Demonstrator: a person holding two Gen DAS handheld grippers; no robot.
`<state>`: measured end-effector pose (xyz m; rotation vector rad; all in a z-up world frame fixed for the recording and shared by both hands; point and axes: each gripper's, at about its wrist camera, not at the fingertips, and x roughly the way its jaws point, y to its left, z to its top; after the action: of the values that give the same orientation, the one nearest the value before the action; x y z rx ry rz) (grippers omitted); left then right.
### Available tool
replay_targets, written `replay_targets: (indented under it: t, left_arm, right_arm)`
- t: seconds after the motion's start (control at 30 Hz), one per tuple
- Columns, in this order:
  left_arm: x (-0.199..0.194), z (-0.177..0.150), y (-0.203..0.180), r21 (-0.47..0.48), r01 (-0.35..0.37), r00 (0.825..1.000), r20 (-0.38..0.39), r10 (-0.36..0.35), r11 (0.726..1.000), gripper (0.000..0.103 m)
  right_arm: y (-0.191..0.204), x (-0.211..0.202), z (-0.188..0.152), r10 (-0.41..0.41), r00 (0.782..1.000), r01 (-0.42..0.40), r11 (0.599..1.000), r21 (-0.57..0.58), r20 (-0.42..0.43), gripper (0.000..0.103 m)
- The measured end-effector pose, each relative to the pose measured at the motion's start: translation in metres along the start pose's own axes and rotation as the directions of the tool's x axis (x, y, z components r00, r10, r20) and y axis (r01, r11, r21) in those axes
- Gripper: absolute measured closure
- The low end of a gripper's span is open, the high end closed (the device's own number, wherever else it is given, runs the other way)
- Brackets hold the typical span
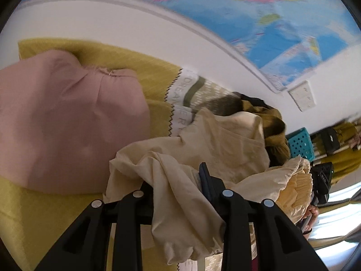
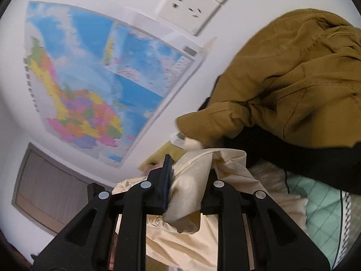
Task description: Fold large clothes
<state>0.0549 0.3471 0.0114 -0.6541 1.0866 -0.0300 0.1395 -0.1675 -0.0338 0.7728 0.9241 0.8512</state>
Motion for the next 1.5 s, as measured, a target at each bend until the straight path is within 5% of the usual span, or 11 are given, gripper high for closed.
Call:
replay_targets:
  t: [0.2, 0.23, 0.33, 0.43, 0.53, 0.7, 0.83, 1.0, 1.23, 1.37, 1.5]
  left_arm:
    - [0.031, 0.022, 0.007, -0.019, -0.053, 0.998, -0.047, 0.052, 0.998, 0.073]
    - [0.034, 0.024, 0.007, -0.017, -0.058, 0.997, -0.050, 0.057, 0.998, 0.073]
    - [0.048, 0.030, 0.012, -0.029, -0.061, 0.995, -0.075, 0.059, 0.998, 0.073]
    - [0.059, 0.034, 0.017, -0.042, -0.070, 0.993, -0.093, 0.066, 0.997, 0.073]
    - [0.066, 0.037, 0.020, -0.059, -0.061, 0.993, -0.105, 0.055, 0.996, 0.073]
    - [0.073, 0.038, 0.018, -0.062, -0.070, 0.992, -0.105, 0.063, 0.996, 0.072]
    - [0.070, 0.035, 0.015, -0.060, -0.044, 0.996, -0.082, 0.039, 0.997, 0.065]
    - [0.062, 0.029, 0.019, -0.049, 0.058, 0.998, -0.037, -0.060, 0.997, 0.040]
    - [0.016, 0.006, -0.004, 0.115, 0.112, 0.983, 0.132, -0.127, 0.987, 0.019]
    - [-0.010, -0.016, -0.028, 0.281, 0.115, 0.965, 0.197, -0.174, 0.953, 0.015]
    - [0.019, -0.035, -0.055, 0.396, -0.002, 0.986, 0.153, -0.064, 0.918, 0.015]
  right_arm:
    - [-0.012, 0.022, 0.009, -0.082, 0.997, 0.082, 0.997, 0.011, -0.015, 0.076]
    - [-0.012, 0.022, 0.008, -0.094, 0.996, 0.094, 0.996, 0.010, -0.011, 0.068]
    - [-0.004, 0.017, 0.003, -0.083, 0.997, 0.083, 0.996, -0.021, -0.005, 0.014]
    - [0.018, -0.005, -0.011, -0.115, 0.992, 0.122, 0.985, -0.125, 0.061, 0.010]
    - [0.050, -0.019, -0.038, -0.086, 0.992, 0.108, 0.954, -0.279, 0.089, 0.017]
    - [0.107, 0.022, -0.098, -0.187, 0.982, 0.175, 0.784, -0.596, 0.042, 0.043]
    - [0.111, 0.089, -0.122, -0.343, 0.938, 0.265, 0.632, -0.728, 0.044, 0.063]
    - [0.082, 0.138, -0.115, -0.476, 0.872, 0.393, 0.545, -0.741, 0.112, 0.082]
    - [0.078, 0.151, -0.100, -0.500, 0.851, 0.446, 0.533, -0.719, 0.157, 0.096]
    - [0.077, 0.165, -0.093, -0.523, 0.832, 0.477, 0.509, -0.716, 0.183, 0.102]
    - [0.069, 0.171, -0.084, -0.521, 0.844, 0.453, 0.559, -0.694, 0.131, 0.102]
